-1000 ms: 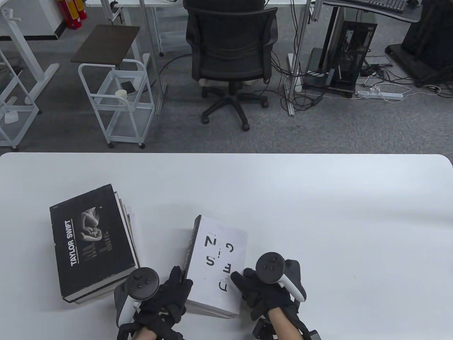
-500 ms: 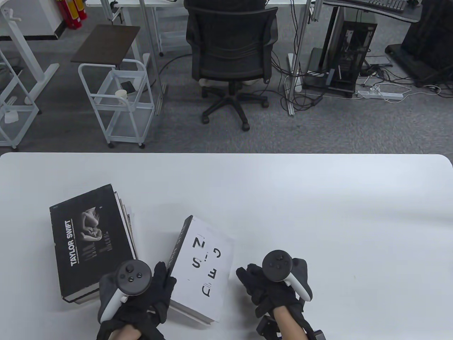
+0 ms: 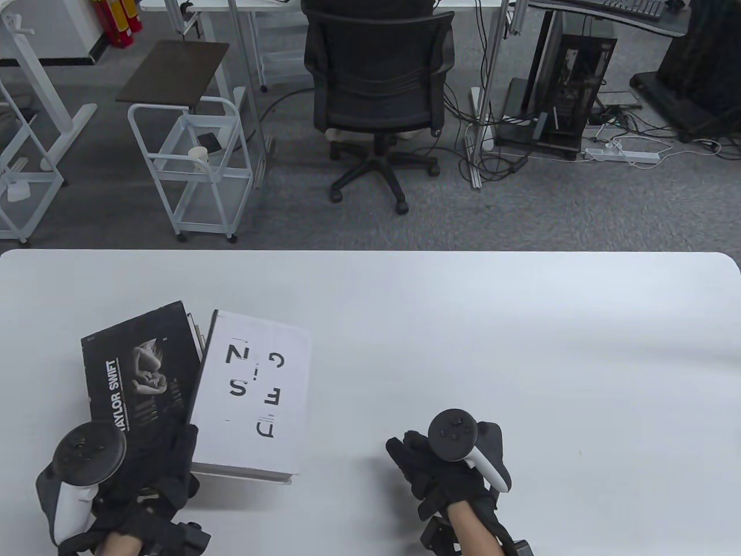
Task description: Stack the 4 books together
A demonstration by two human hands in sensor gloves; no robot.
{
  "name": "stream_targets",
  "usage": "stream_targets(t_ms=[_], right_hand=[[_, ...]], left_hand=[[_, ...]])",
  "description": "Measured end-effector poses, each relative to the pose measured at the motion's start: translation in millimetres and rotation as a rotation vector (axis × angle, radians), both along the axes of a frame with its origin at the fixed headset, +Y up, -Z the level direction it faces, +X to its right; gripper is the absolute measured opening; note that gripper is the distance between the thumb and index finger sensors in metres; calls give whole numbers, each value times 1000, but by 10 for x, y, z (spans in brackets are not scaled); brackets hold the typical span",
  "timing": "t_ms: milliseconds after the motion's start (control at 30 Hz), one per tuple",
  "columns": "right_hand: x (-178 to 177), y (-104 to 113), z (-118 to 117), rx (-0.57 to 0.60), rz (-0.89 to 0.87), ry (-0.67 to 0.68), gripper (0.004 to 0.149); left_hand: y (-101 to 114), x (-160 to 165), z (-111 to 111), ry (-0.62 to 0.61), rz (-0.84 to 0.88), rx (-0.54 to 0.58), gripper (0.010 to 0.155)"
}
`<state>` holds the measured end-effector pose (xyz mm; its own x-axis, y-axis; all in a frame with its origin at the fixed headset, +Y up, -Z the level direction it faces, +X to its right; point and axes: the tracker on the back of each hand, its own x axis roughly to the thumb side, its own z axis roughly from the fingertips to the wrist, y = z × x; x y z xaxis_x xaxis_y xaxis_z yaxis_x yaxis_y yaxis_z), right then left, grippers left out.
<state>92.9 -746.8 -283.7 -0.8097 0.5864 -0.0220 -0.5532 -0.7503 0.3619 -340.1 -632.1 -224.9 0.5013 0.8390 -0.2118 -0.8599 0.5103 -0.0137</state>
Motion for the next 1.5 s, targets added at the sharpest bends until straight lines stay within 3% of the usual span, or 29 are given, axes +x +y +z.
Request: stream_targets(t_ms=[200,433,867,1500], right_hand=[[-22,1,6,-2,12,20,71],[-38,8,12,5,23,27,71],[-101,25,29,10,37,55,71],[-109,38,26,25,38,59,71]], left_hand=[[-99,-448,75,160,161,39,69],[-243,-729,146,278,178,21,71],[-439,-888,155,352,218,-69,69],[-389,-917,290,369,257,-125,77]])
